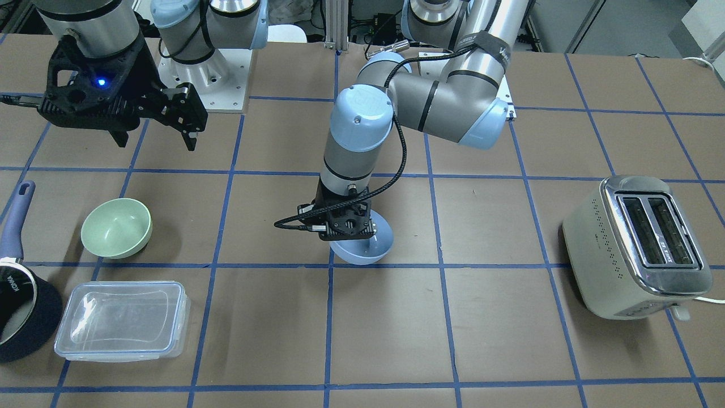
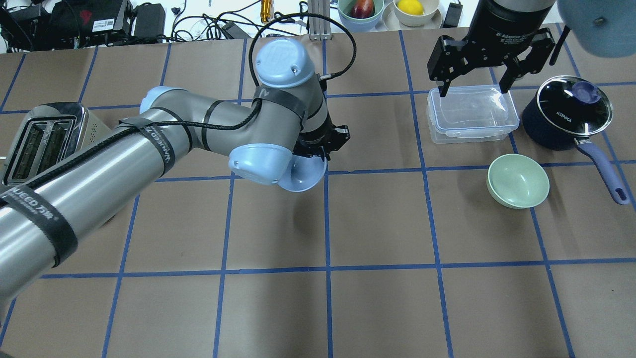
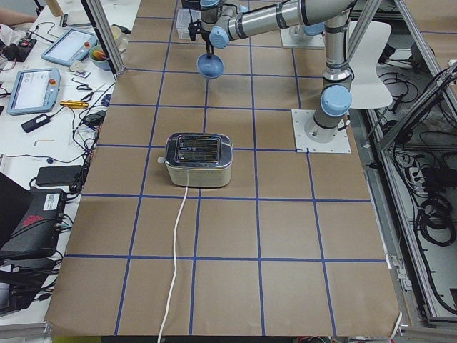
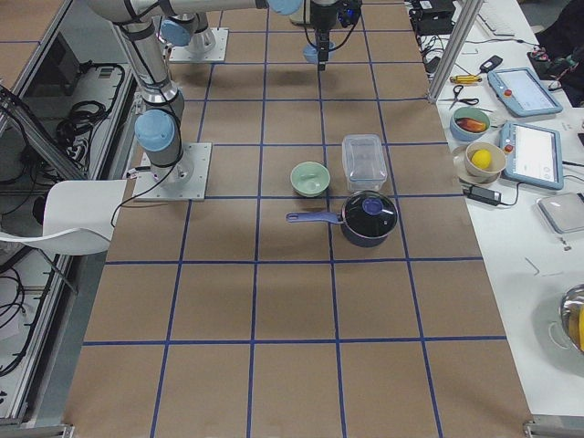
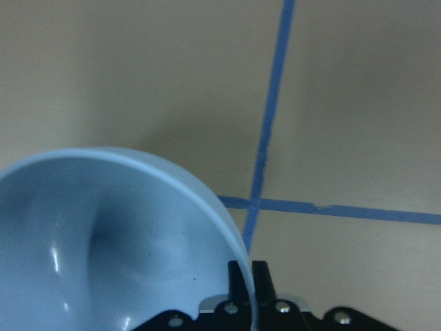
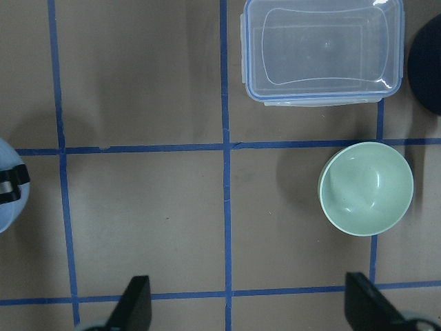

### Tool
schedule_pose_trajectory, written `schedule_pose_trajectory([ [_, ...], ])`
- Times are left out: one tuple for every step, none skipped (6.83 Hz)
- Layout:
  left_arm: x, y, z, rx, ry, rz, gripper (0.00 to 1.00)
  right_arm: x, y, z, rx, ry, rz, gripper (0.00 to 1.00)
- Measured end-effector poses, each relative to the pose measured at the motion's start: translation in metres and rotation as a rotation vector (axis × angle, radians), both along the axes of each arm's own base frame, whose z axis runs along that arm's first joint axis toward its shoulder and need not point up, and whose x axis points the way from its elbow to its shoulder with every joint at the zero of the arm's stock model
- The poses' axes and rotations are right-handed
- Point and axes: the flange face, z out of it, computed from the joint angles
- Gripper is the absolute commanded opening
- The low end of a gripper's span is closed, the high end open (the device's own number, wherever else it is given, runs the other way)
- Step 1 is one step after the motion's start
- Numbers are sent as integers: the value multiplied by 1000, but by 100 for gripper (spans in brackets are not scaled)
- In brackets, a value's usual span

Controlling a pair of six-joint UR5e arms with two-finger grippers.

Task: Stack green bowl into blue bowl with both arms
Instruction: 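Carry the light blue bowl toward the table center with the left gripper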

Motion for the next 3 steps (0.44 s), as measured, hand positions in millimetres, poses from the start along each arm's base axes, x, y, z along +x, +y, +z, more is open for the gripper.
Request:
schedule_pose_trajectory([
  [-11,0,-14,0,4,6,0,0,0,0,0,0,0,100],
  [-17,-3,-23,-9,7,3,0,0,0,0,0,0,0,100],
  [-20,-9,-29,-18,5,-2,0,0,0,0,0,1,0,100],
])
